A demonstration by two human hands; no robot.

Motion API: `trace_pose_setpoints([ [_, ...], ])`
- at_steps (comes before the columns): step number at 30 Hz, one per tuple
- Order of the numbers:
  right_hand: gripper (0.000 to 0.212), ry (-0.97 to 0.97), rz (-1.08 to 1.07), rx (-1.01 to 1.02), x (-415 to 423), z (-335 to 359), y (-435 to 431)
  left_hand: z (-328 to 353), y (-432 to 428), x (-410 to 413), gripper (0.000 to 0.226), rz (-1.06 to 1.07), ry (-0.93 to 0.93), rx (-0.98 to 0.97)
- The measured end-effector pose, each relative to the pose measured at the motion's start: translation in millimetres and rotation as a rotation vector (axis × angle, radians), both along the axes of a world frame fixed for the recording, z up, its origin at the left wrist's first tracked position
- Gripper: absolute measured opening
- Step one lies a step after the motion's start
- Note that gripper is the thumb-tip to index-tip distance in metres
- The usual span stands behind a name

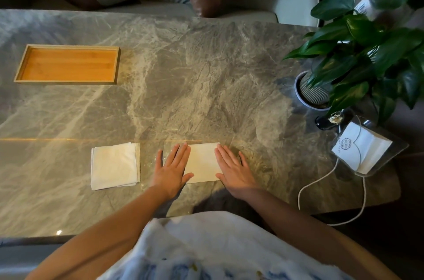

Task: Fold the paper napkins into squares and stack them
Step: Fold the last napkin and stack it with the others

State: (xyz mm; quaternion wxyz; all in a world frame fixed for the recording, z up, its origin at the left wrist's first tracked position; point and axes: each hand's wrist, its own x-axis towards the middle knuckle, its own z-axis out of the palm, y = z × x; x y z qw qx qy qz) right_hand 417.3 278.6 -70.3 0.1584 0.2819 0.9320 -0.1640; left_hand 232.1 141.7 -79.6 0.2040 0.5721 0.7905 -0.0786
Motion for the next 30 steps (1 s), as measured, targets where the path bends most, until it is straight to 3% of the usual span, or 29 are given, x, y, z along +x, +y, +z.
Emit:
trace_pose_setpoints([
  [5,0.074,0.0,-0.012,-0.02,-2.1,5.5,-1.7,6.1,4.8,6.1,0.072,0.024,-0.025,-0.027],
  [10,0.073,-0.003,-0.015,-0.032,-3.8,10.2,-2.3,24.5,8.1,21.1,0.068,0.205,-0.124,0.114],
  [12,0.073,-0.008,-0.017,-0.039,-3.8,10.4,-1.7,33.2,11.8,27.0,0.068,0.35,-0.243,0.178],
  [17,0.073,-0.02,-0.013,-0.04,-3.7,8.8,-0.9,37.5,19.5,33.2,0.065,0.738,-0.769,0.278],
  [21,0.074,-0.008,-0.033,-0.057,-4.9,9.9,-1.7,32.8,21.2,31.7,0.047,0.993,-0.953,0.228],
  [25,0.073,-0.007,-0.054,-0.074,-7.5,12.4,-4.9,25.5,17.8,18.2,0.009,0.961,-0.909,0.183],
  [30,0.069,0.055,-0.152,-0.063,-6.1,13.3,-15.3,37.2,13.8,16.4,0.013,0.899,-0.921,0.258],
])
